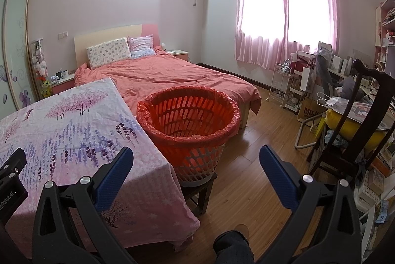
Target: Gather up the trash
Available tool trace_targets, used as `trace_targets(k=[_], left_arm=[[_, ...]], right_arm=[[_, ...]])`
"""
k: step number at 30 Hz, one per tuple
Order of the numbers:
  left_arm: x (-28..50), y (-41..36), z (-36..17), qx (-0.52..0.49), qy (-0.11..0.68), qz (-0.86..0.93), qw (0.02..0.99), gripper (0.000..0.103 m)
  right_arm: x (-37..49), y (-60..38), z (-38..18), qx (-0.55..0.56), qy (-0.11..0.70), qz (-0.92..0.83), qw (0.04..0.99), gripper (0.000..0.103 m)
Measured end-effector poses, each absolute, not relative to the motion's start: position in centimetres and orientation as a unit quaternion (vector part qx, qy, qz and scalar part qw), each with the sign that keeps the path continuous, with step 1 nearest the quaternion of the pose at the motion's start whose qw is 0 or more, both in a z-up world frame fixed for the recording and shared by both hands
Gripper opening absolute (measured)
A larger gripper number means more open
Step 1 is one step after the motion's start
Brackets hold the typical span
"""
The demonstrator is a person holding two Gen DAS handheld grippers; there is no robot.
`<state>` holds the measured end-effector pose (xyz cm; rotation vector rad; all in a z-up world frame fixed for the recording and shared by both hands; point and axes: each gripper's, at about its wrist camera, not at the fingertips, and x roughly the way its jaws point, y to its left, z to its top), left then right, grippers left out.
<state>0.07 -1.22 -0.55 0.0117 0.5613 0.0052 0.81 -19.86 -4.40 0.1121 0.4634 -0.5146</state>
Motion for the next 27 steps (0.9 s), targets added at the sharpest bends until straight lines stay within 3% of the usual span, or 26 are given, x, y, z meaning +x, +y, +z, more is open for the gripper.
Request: trace_targets(k=[27], left_arm=[[0.07, -1.26, -0.79, 0.006, 0.28, 0.004, 0.96, 0.099]], right_arm=[[0.85, -19.81, -4.52, 0.057, 0.231, -0.25, 0.939, 0.101]])
